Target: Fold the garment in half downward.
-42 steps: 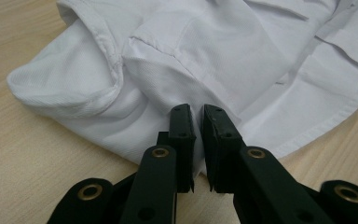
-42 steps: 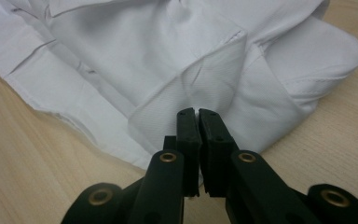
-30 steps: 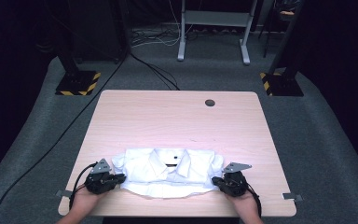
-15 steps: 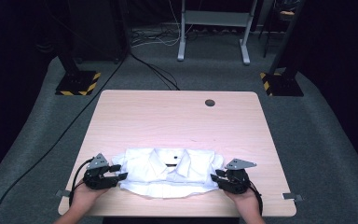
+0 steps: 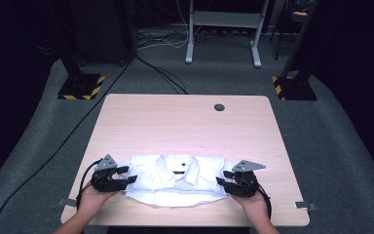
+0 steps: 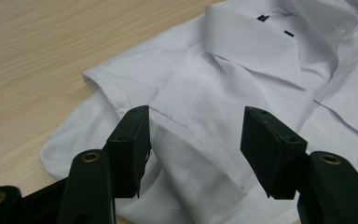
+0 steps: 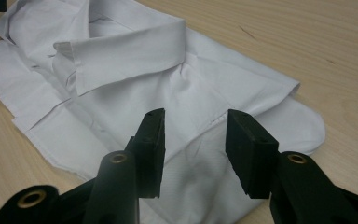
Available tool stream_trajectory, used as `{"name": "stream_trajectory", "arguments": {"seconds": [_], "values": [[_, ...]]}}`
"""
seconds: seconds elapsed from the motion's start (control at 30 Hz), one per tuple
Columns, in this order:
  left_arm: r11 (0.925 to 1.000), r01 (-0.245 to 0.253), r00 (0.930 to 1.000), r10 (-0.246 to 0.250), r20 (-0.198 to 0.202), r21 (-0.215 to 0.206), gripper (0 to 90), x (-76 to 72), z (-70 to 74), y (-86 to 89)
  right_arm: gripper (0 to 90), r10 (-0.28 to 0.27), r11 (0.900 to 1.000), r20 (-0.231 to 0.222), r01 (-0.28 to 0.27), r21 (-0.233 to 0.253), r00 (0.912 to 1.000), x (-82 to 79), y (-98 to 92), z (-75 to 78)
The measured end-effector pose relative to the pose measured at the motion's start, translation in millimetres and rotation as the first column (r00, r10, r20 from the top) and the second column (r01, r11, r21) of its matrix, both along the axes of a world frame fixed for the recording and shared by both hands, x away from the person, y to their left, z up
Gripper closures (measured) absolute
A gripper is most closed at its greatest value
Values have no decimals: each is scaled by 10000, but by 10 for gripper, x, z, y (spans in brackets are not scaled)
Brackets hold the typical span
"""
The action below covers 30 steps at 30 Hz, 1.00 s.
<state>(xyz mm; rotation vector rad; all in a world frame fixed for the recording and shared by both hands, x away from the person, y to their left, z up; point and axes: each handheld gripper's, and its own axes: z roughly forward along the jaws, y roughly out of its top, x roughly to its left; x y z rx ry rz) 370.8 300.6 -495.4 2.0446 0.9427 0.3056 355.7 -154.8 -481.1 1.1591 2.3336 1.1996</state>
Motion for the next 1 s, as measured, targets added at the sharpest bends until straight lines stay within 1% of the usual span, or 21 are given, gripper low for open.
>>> {"name": "stream_trajectory", "arguments": {"seconds": [0.13,0.23,0.3,0.43,0.57,0.73,0.8,1.0], "values": [[9998,148,9998,-146,-149,152,417,33,-43,-57,561,54,10000,-129,-54,2,9999,26,32,-43],[9995,201,9996,-197,-208,231,415,58,-73,-103,552,182,9998,-215,-182,6,9996,44,80,-83],[9990,260,9995,-253,-193,362,414,69,-89,-131,548,317,9995,-282,-317,23,9991,55,124,-111],[9976,355,9992,-344,-197,594,413,80,-136,-166,544,569,9982,-389,-576,-175,9976,70,207,-178],[9975,346,9991,-329,-285,615,410,80,-194,-163,539,673,9967,-500,-695,-417,9965,79,249,-258],[9947,456,9989,-442,-172,918,407,57,-238,-184,534,743,9935,-461,-779,-825,9962,65,282,-309],[9946,450,9989,-438,-151,934,406,50,-252,-189,533,764,9917,-428,-803,-1003,9962,61,288,-330],[9925,498,9986,-512,102,1119,406,37,-282,-204,540,818,9886,-312,-851,-1239,9962,50,296,-363]]}}
